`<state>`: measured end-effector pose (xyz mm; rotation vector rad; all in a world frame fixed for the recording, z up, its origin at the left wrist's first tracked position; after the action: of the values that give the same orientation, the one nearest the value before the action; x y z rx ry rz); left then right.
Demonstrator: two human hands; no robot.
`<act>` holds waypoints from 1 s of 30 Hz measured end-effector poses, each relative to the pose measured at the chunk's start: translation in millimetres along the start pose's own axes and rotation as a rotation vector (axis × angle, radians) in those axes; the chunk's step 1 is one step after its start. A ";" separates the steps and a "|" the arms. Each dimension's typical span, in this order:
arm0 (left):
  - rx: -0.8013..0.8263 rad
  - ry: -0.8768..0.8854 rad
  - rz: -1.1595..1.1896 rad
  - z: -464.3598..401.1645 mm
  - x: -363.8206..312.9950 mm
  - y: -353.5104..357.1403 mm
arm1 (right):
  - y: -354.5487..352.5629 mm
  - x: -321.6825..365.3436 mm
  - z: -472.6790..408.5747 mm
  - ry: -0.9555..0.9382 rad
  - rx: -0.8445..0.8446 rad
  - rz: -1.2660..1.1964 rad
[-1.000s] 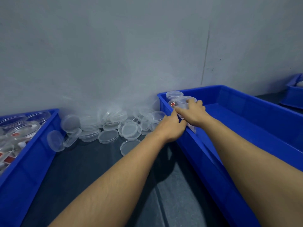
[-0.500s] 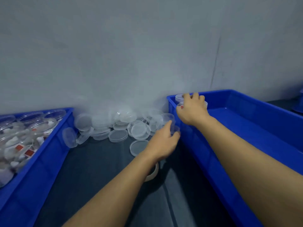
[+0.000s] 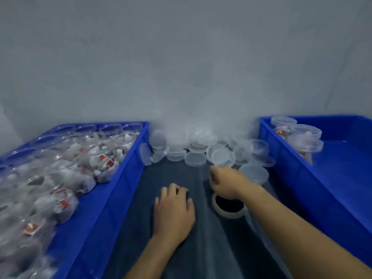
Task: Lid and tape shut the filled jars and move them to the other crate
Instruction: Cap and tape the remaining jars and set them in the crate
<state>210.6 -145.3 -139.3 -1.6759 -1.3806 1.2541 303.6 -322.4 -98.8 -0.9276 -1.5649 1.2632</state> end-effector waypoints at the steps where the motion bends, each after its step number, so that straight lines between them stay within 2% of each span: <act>1: 0.009 0.036 -0.023 5.3 1.9 -2.5 | 0.6 2.4 -1.1 0.003 -0.006 0.029; 4: 0.087 0.087 -0.074 14.6 5.3 -15.6 | -5.3 17.2 -9.3 -0.021 -0.073 0.220; 6: 0.104 0.026 -0.076 17.7 5.5 -34.7 | -15.7 42.6 -15.8 -0.086 -0.154 0.286; 8: 0.045 -0.062 -0.100 20.8 3.8 -64.2 | -28.4 79.2 -19.1 -0.157 -0.244 0.221; 10: -0.080 -0.091 -0.197 23.5 3.7 -101.1 | -42.6 121.4 -22.2 -0.228 -0.298 0.089; 13: -0.200 -0.121 -0.316 27.4 14.2 -156.1 | -60.0 183.8 -27.3 -0.340 -0.273 -0.054; 17: -0.204 -0.213 -0.341 27.2 55.5 -200.3 | -66.4 253.6 -33.7 -0.466 -0.268 -0.170; 19: -0.160 -0.261 -0.337 20.5 85.2 -207.8 | -61.1 279.1 -42.3 -0.487 -0.249 -0.201; 24: 0.089 -0.287 -0.217 -2.3 136.0 -186.3 | -35.8 313.3 -78.1 -0.440 -0.129 -0.165; 28: 0.108 -0.229 -0.204 -14.0 143.1 -170.1 | -20.3 318.7 -99.0 -0.390 -0.035 -0.065; 30: 0.082 -0.225 -0.179 -15.8 144.8 -166.2 | -19.2 317.5 -101.6 -0.378 -0.069 -0.053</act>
<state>164.3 38.3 -25.4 -1.3554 -1.5507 1.4067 298.1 0.5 -13.9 -0.7115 -1.9221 1.4123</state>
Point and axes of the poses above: each hand's wrist, its own z-axis away from the middle knuckle, its own y-axis out of the palm, x = y × z, the point moved 3 cm from there along -z, towards the middle knuckle, and after that the axes turned 7 degrees about -x, right-handed, at the moved point
